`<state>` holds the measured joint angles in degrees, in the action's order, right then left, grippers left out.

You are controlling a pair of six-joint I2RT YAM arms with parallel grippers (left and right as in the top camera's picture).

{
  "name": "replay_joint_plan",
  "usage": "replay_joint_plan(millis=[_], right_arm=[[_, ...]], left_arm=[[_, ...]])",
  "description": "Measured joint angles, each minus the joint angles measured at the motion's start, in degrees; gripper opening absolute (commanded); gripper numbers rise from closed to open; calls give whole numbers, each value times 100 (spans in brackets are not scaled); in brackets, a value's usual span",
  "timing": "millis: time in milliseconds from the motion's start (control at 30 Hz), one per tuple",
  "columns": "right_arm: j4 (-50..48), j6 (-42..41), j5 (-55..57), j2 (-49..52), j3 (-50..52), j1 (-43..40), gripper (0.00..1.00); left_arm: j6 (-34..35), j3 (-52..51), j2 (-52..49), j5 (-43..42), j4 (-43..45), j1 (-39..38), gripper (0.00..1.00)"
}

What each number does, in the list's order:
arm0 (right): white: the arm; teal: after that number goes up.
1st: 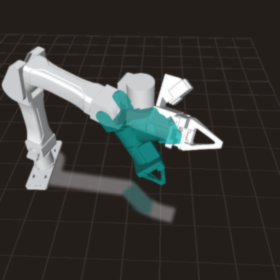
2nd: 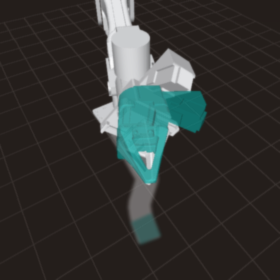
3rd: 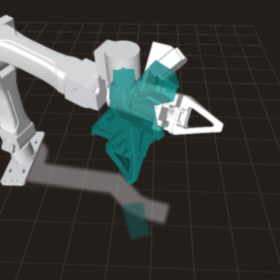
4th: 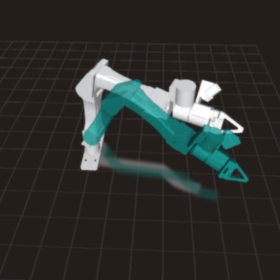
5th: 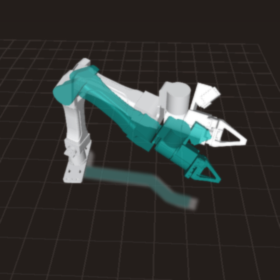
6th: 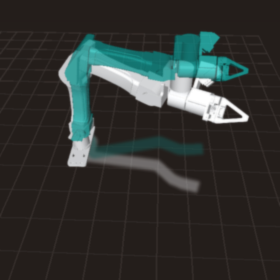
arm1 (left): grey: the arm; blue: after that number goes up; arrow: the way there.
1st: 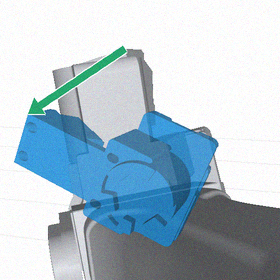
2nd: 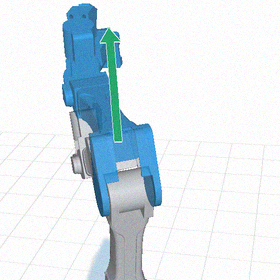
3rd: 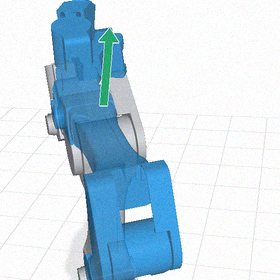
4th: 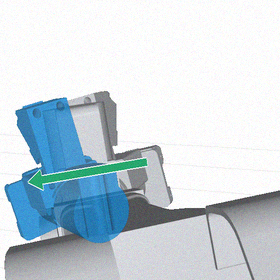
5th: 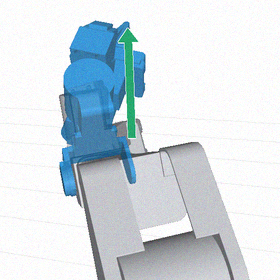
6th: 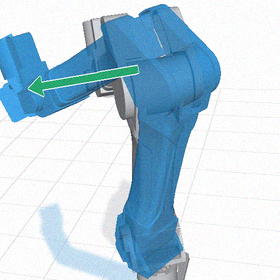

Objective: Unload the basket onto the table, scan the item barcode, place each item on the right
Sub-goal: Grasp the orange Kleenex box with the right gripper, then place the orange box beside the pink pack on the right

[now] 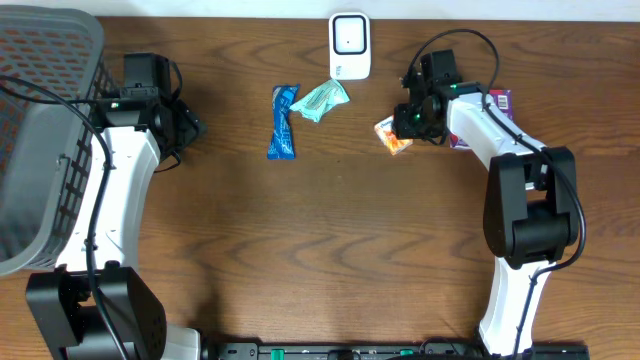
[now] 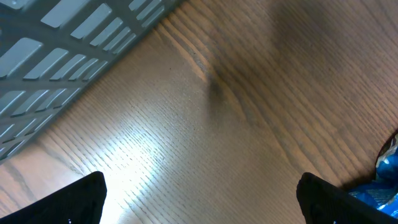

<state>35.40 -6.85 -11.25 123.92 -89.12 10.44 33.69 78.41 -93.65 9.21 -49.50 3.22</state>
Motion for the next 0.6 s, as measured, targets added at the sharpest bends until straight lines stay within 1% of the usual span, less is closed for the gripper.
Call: replay_joint_plan(millis=[33,67,233,433,600], right_arm=[[17,20,-44,0,-2,2,9],[48,31,-52,0,-11,4,1],[101,-42,-50,0,-44,-11,1],[160,-778,221,-22,-52,-90,1],[249,-1207,826,-111,-50,-450,1]], left_arm=[[0,0,0,0,0,0,98],[0,0,0,-2,0,0,98],[0,0,0,-2,0,0,98],[0,0,0,0,0,0,98],[0,0,0,0,0,0,98]])
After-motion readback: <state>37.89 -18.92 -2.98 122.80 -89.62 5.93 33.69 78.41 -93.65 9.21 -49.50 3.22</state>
